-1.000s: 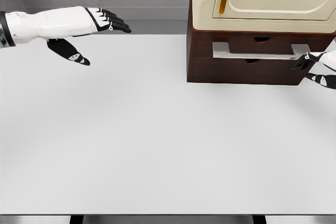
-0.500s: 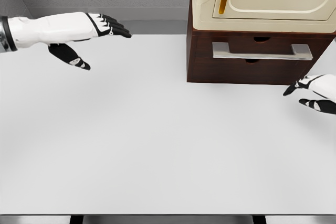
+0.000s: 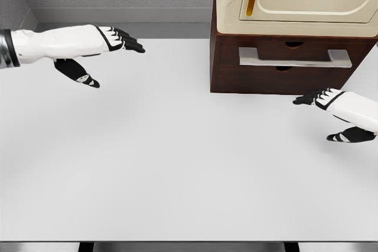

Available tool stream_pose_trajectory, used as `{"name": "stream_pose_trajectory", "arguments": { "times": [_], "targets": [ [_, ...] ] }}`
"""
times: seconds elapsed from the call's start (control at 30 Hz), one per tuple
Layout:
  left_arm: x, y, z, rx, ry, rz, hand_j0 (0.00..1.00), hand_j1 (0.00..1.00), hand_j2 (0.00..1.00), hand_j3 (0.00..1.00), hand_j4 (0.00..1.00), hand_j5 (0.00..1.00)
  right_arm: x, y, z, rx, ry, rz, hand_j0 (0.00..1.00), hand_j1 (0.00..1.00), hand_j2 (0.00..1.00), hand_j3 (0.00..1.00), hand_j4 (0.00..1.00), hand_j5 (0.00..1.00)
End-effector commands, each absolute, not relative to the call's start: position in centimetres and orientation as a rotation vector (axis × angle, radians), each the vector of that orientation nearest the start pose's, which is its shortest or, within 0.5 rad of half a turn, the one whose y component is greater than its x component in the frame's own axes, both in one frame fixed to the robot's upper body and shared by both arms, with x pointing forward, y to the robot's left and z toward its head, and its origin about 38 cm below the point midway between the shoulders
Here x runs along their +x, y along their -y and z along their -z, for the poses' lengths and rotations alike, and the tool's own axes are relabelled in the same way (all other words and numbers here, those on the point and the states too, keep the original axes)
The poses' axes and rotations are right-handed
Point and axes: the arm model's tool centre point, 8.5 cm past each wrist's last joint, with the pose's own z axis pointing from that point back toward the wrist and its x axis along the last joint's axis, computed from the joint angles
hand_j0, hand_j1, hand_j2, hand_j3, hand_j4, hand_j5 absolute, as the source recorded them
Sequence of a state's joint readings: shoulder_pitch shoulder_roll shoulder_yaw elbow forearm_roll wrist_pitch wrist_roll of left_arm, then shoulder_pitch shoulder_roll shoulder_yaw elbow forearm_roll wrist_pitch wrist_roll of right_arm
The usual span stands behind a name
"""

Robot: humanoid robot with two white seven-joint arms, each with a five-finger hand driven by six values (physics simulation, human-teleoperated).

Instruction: Put the switch into the drawer with left arm, and close the drawer with right arm

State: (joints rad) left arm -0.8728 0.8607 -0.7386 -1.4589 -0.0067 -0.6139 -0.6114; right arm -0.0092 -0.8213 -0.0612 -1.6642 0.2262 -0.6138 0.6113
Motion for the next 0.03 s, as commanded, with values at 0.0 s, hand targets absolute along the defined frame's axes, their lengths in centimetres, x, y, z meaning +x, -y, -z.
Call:
{"name": "stream_pose_trajectory", "arguments": {
  "times": [0.0],
  "targets": [
    [44.44,-28.11,-30.13,0.195,1.653,2.013,1.0,1.0,1.0,1.0,1.0,1.0,33.75,38.77,-20.37,-0.37,1.513,-1.719,1.0,1.0,1.0,1.0,1.0,1.0]
  ]
}}
